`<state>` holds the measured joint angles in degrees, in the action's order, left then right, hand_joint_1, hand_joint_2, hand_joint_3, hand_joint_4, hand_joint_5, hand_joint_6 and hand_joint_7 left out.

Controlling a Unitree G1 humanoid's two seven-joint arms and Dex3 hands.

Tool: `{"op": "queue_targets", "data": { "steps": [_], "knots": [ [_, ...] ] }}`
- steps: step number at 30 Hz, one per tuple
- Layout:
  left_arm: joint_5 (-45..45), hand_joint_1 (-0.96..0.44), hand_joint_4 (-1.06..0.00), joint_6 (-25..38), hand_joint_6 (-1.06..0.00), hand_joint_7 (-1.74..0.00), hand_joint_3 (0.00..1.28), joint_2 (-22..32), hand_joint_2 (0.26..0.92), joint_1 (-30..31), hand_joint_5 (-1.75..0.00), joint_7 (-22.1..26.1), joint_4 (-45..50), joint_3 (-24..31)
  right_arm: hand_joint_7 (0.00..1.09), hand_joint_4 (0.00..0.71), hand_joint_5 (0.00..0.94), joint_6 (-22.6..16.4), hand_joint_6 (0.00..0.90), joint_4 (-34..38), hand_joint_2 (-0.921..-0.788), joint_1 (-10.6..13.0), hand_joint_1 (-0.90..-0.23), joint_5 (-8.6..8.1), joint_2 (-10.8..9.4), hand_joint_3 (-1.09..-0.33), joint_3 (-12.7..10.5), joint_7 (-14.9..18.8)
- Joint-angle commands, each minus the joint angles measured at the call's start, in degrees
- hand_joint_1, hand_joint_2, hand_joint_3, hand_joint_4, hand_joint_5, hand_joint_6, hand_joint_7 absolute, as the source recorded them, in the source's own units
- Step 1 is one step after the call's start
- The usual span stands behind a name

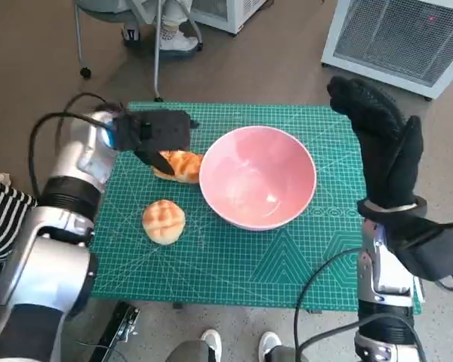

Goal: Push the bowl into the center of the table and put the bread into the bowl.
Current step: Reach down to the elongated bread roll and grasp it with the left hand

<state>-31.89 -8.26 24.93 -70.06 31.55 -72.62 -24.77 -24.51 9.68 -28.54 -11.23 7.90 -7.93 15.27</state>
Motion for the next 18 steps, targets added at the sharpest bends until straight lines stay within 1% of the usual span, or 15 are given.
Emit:
{"op": "queue_targets", "data": {
  "steps": [1,9,18],
  "knots": [
    [-1.6,-0.28,-0.05,1.7,-0.23,0.00,0.00,-1.2,0.759,-1.3,0.00,-1.5,-1.6,-1.2,0.31,0.233,0.017,1.2,0.186,-0.5,-0.921,1.8,-0.727,-0.70,-0.3,-0.662,-0.3,-0.8],
    [-4.3,-0.33,-0.03,3.8,-0.23,0.00,0.00,-3.3,0.762,-0.4,0.00,-4.7,-3.2,-3.7,0.31,0.238,0.015,1.2,0.190,-1.1,-0.921,2.3,-0.718,-0.27,-0.7,-0.658,-0.1,-1.5],
    [-6.5,-0.34,-0.03,4.8,-0.24,-0.01,0.00,-4.8,0.763,1.0,0.00,-7.4,-4.2,-5.7,0.32,0.233,0.010,1.1,0.197,-2.0,-0.921,3.1,-0.713,0.03,-0.9,-0.656,0.1,-1.8]
  ]
}}
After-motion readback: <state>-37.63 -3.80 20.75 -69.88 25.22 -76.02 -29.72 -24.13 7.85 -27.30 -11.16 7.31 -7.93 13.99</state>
